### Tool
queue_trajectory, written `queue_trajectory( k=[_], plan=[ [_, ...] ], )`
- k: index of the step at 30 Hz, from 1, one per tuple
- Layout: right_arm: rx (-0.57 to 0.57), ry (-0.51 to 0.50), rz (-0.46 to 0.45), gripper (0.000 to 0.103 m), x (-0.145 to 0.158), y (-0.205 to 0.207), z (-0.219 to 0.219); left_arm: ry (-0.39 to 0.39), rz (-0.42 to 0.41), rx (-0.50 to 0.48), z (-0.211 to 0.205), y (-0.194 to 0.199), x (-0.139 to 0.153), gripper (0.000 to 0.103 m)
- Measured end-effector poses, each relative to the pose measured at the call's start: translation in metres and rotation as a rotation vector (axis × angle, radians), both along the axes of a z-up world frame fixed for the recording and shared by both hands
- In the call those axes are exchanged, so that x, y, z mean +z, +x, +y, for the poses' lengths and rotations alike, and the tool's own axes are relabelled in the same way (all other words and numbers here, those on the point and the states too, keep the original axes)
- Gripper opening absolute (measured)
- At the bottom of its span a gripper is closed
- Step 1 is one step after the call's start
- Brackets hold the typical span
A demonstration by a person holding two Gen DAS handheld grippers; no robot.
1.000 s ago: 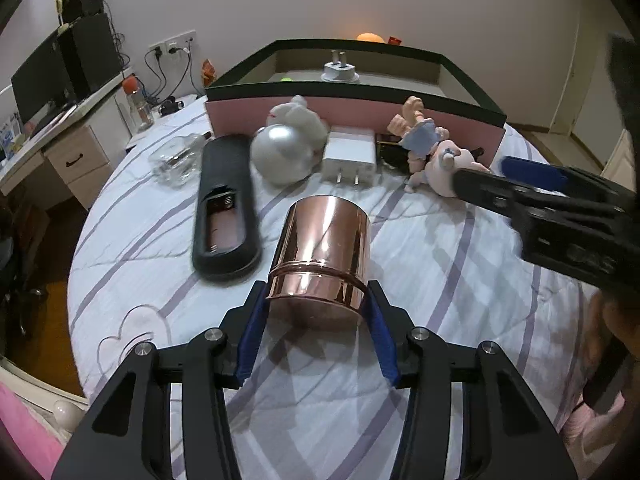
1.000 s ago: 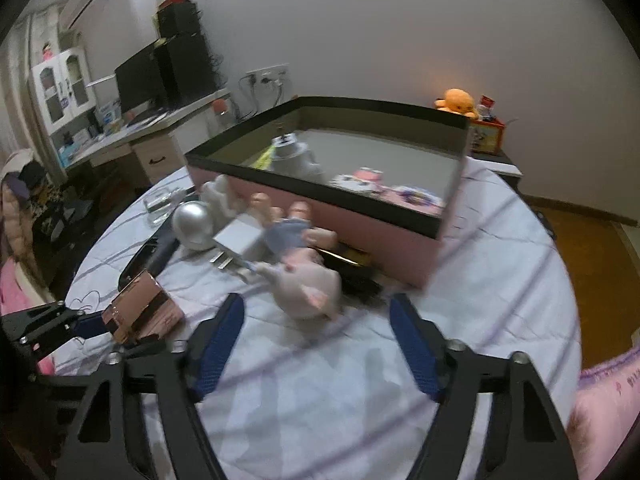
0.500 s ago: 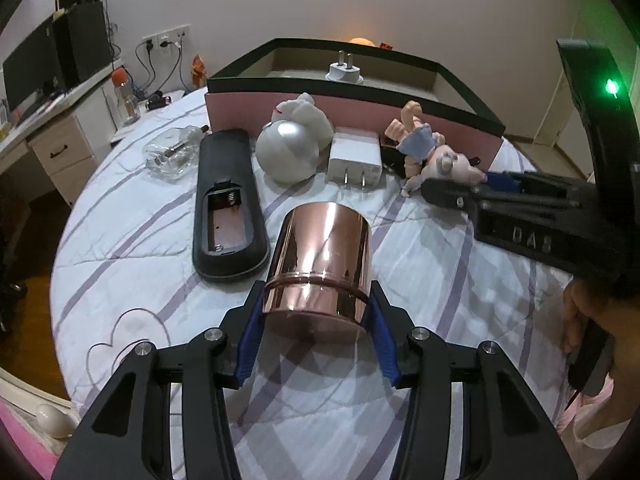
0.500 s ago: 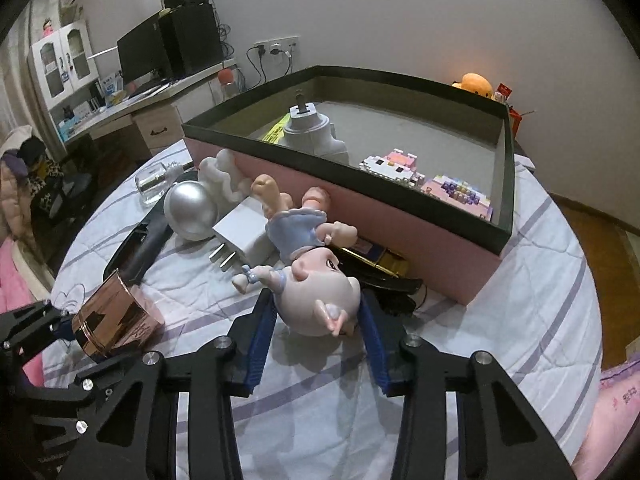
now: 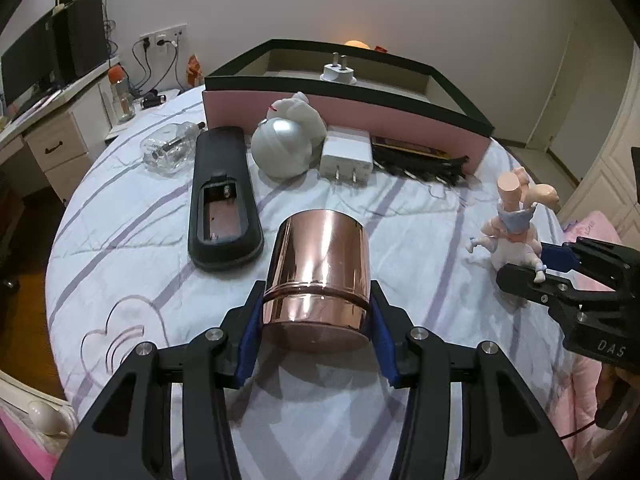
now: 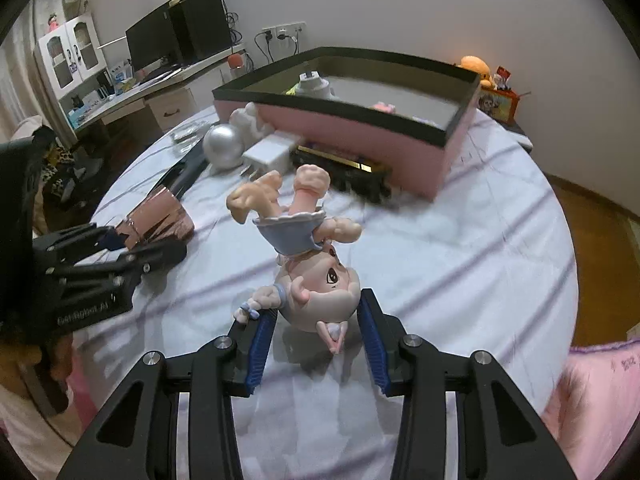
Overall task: Organize rigid objects
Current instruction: 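Grasp the copper cup with the left gripper while the right grasps the pig figurine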
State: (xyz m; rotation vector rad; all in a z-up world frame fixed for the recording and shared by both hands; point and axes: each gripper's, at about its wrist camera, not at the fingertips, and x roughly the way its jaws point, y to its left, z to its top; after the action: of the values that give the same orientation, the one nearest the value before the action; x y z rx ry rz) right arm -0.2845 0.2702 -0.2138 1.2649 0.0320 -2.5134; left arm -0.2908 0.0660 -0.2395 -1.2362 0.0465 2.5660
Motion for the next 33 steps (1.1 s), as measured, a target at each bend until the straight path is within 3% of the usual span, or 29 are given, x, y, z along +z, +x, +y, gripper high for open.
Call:
queue_trajectory(
  k=[10,14,17,23,25,26,33],
  plan=[
    [-0.045,-0.030,0.044,0.045,-0.008,-0.015,-0.006,0.030,-0.012,0.003,-0.004,0.004,-0.003,0.048],
    [-0.043,-0.055,0.048,0.056,-0.010,-0.025,-0.007,0.034,-0.015,0.000,-0.004,-0.001,-0.004,0.049],
    [-0.043,-0.104,0.051,0.058,-0.010,-0.032,-0.006,0.034,-0.015,-0.003,-0.004,-0.002,-0.004,0.049],
    [-0.050,-0.140,0.043,0.058,-0.014,-0.046,-0.004,0.020,-0.007,-0.020,0.000,-0.005,-0.005,0.048],
    [-0.041,-0.126,0.042,0.053,-0.014,-0.048,-0.007,0.015,-0.004,-0.022,0.001,-0.005,-0.004,0.048],
    [-0.044,-0.110,0.046,0.046,-0.014,-0.048,-0.009,0.014,-0.003,-0.021,0.001,-0.006,-0.004,0.048],
    [-0.027,-0.097,0.107,0.042,-0.007,-0.037,-0.011,0.032,0.027,0.012,-0.004,0.000,0.007,0.048]
  ],
)
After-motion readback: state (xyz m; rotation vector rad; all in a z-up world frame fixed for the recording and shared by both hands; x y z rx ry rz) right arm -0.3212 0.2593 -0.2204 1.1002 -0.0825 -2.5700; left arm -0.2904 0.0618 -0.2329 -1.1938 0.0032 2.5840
